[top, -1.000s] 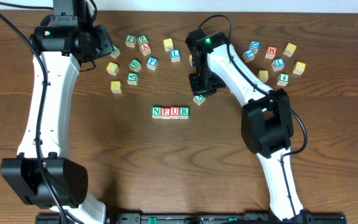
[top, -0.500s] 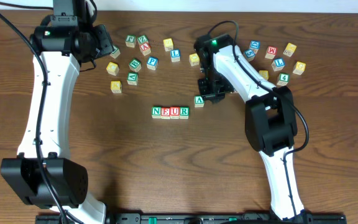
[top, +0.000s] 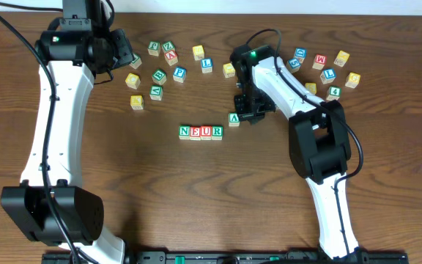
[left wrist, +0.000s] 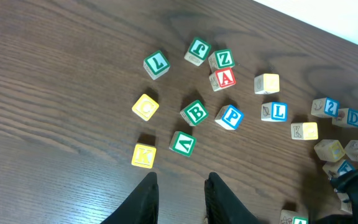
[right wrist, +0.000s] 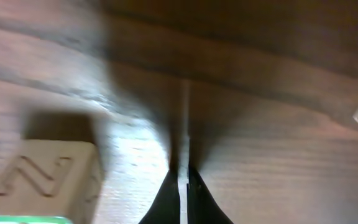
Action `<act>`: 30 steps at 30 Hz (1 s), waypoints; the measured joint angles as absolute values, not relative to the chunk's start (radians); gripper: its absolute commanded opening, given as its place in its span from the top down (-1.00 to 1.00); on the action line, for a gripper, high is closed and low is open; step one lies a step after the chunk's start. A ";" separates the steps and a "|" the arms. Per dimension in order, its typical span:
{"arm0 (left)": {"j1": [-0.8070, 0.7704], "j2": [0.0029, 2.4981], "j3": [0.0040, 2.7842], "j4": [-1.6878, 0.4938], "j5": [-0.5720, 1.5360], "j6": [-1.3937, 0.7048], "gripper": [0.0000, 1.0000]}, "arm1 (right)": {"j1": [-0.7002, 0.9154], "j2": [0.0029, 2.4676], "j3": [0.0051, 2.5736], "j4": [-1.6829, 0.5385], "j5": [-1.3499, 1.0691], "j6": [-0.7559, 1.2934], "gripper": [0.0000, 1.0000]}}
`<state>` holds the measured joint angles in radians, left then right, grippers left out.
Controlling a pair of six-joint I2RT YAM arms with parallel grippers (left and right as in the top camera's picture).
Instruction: Spell out NEURIPS
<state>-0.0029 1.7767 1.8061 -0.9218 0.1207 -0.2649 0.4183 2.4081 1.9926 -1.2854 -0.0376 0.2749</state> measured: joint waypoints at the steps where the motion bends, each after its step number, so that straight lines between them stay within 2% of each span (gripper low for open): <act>1: -0.003 1.777 1.806 -0.922 0.121 -0.265 0.49 | 0.419 2.405 1.993 -1.278 -0.046 0.273 0.98; 10: -0.002 1.777 1.806 -0.922 0.121 -0.265 0.49 | 0.421 2.316 1.994 -1.240 -0.111 0.244 0.98; 30: -0.002 1.777 1.806 -0.922 0.121 -0.265 0.49 | 0.446 2.312 1.954 -1.182 -0.158 0.229 0.97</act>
<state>-0.0025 1.7771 1.8061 -0.9218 0.1207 -0.2649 0.4461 2.3119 1.9541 -1.1824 -0.1581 0.2295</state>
